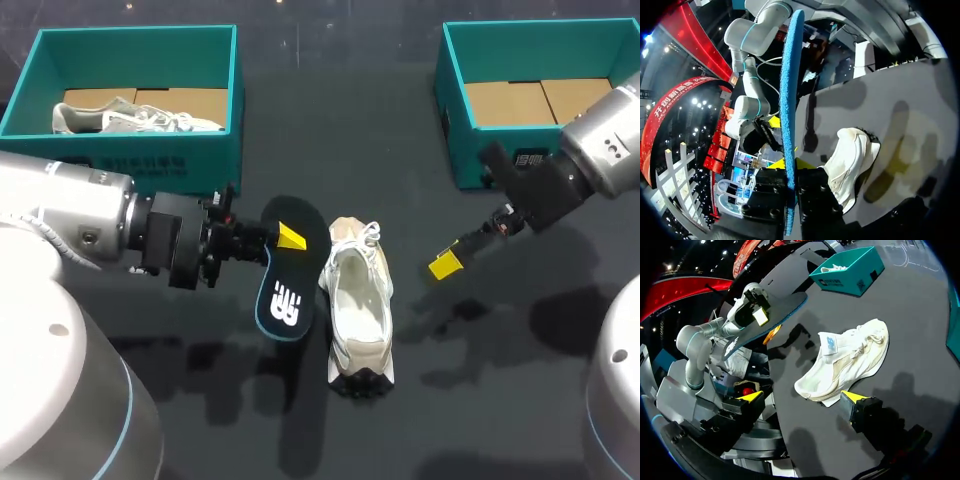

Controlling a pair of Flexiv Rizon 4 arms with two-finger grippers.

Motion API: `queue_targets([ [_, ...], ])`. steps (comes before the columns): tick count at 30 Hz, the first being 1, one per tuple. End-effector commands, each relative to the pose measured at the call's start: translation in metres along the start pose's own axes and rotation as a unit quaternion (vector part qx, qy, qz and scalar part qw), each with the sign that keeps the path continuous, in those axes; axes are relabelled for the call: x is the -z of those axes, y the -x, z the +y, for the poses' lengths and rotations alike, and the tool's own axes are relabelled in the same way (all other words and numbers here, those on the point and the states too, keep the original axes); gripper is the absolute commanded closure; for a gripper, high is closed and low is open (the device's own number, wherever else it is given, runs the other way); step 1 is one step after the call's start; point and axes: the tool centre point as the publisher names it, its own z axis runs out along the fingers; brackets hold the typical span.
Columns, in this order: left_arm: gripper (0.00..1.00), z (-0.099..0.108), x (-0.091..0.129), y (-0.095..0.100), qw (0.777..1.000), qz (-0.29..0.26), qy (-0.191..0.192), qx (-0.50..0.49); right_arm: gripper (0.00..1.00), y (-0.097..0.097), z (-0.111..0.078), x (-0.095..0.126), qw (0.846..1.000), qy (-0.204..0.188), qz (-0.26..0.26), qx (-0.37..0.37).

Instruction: Take the shoe out of the shoebox, open the shoe tongue, remove and reinsert the insole, then place the shoe into the shoebox

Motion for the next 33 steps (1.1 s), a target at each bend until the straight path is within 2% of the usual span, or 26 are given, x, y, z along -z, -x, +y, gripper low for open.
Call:
queue_targets([
  [1,1.0,-0.015,0.006,0.001,0.998,-0.003,0.001,0.059,0.0,-0.001,-0.019,-0.005,0.999,0.013,-0.023,0.022],
  [7,1.0,-0.035,0.008,0.001,0.992,0.005,-0.011,0.124,0.0,0.005,-0.044,-0.013,0.994,0.036,-0.079,0.061],
  [9,1.0,-0.041,0.006,-0.001,0.992,0.032,-0.008,0.118,0.0,0.012,-0.049,-0.018,0.994,0.019,-0.092,0.052],
  [10,1.0,-0.041,0.006,-0.001,0.992,0.032,-0.008,0.118,0.0,0.012,-0.05,-0.023,0.995,-0.003,-0.09,0.053],
  [21,1.0,-0.041,0.006,-0.001,0.992,0.032,-0.008,0.118,0.0,0.012,-0.05,-0.023,0.995,-0.003,-0.09,0.053],
  [22,1.0,-0.044,0.003,-0.005,0.992,0.034,-0.01,0.122,0.0,0.012,-0.048,-0.027,0.993,-0.024,-0.104,0.058],
  [26,1.0,-0.059,0.002,-0.015,0.988,0.045,-0.012,0.145,0.0,0.01,-0.047,-0.045,0.983,-0.064,-0.156,0.079],
  [33,1.0,-0.078,-0.002,-0.019,0.972,0.059,-0.047,0.224,0.0,0.008,-0.051,-0.064,0.964,-0.094,-0.205,0.139],
])
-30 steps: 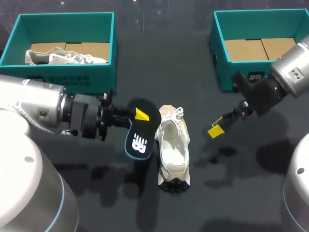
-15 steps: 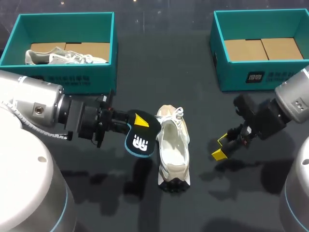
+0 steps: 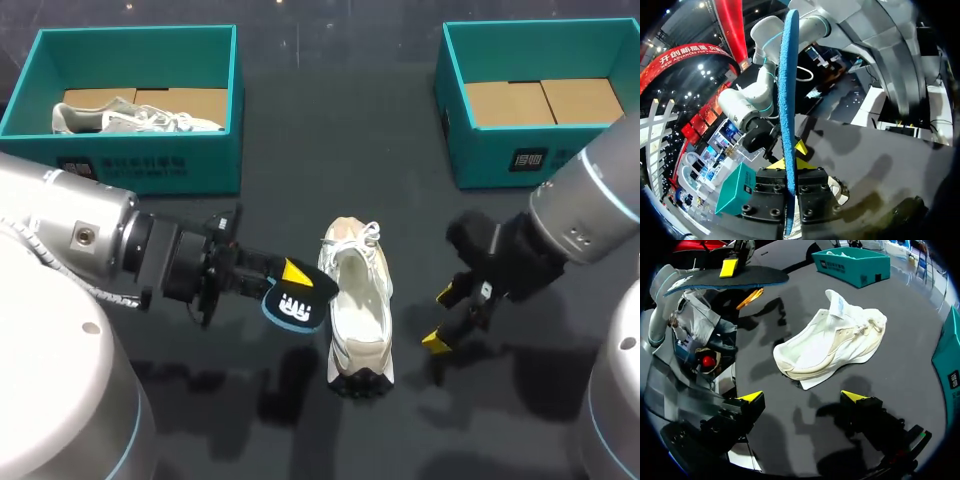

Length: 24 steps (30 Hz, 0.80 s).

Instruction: Take the shoe out of the shoebox, open the shoe tongue, remove and reinsert the insole, then place the shoe into the shoebox

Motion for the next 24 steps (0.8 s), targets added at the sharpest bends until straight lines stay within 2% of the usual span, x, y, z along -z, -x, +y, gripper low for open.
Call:
queue_targets([
  [1,1.0,-0.01,0.0,-0.007,0.999,0.023,-0.016,0.03,0.0,-0.005,0.005,-0.014,0.998,-0.032,-0.049,0.017],
  [2,1.0,-0.011,-0.001,-0.009,0.999,0.045,-0.018,0.02,0.0,-0.005,0.003,-0.017,0.998,-0.035,-0.05,0.026],
  [4,1.0,-0.011,-0.001,-0.009,0.999,0.045,-0.018,0.02,0.0,0.001,-0.004,-0.023,0.997,-0.044,-0.05,0.034],
  [5,1.0,-0.011,-0.001,-0.009,0.999,0.045,-0.018,0.02,0.0,0.002,-0.008,-0.025,0.997,-0.049,-0.033,0.052],
  [13,1.0,-0.011,-0.001,-0.009,0.999,0.045,-0.018,0.02,0.0,0.002,-0.008,-0.025,0.997,-0.049,-0.033,0.052],
  [17,1.0,-0.013,-0.009,-0.024,0.999,0.05,-0.009,0.017,0.0,0.011,-0.008,-0.028,0.995,-0.052,-0.044,0.08],
  [24,1.0,-0.011,-0.018,-0.036,0.999,0.048,-0.003,0.017,0.0,0.026,-0.004,-0.031,0.986,-0.052,-0.077,0.141],
])
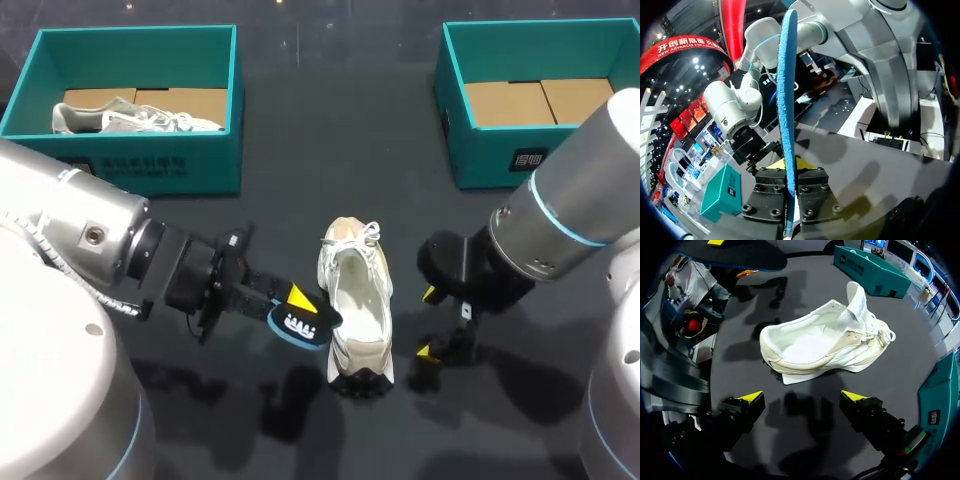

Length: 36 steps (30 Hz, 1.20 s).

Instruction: Take the shoe out of the shoebox, open the shoe tongue, remove and reinsert the insole, then place the shoe into the shoebox

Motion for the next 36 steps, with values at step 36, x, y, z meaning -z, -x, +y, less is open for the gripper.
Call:
queue_targets([
  [36,1.0,0.022,-0.034,-0.011,0.999,-0.034,-0.001,0.0,0.0,0.018,0.016,-0.025,0.998,-0.025,-0.017,0.061],
])
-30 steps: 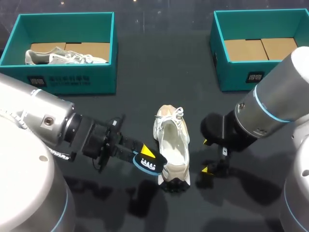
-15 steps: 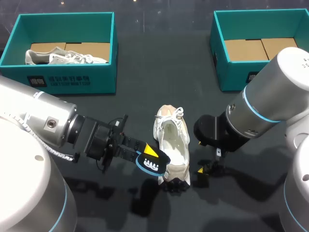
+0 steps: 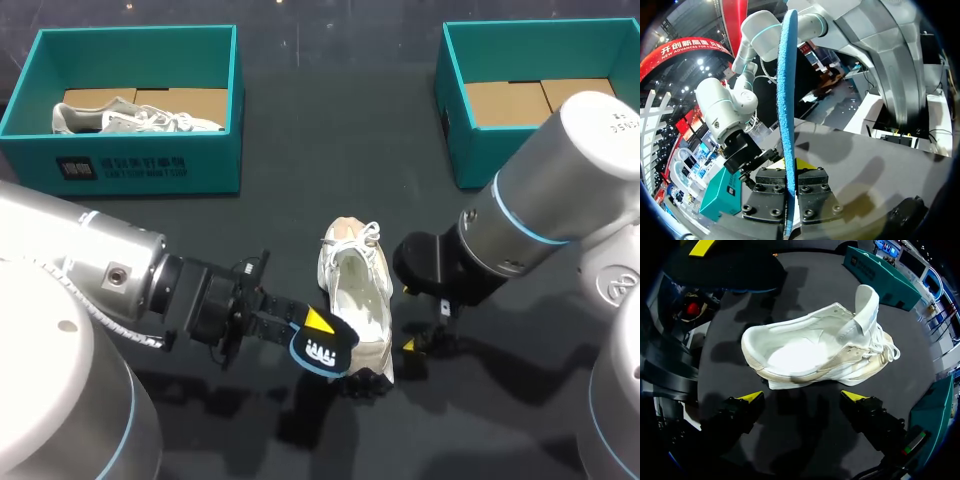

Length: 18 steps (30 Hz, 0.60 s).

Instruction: Take the shoe out of the shoebox, open the shoe tongue, remove and reinsert the insole, then place the shoe into the shoebox

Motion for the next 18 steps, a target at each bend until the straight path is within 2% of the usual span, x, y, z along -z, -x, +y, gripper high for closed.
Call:
queue_targets([
  [1,1.0,0.005,-0.007,0.002,1.0,-0.003,-0.001,0.003,0.0,-0.001,0.002,-0.003,1.0,-0.003,-0.002,-0.001],
  [10,1.0,0.005,-0.007,0.002,1.0,-0.003,-0.001,0.003,0.0,-0.001,0.002,-0.003,1.0,-0.003,-0.002,-0.001],
  [18,1.0,0.009,-0.023,0.0,1.0,0.001,-0.014,0.0,0.0,-0.001,0.002,-0.003,1.0,-0.003,-0.002,-0.001],
])
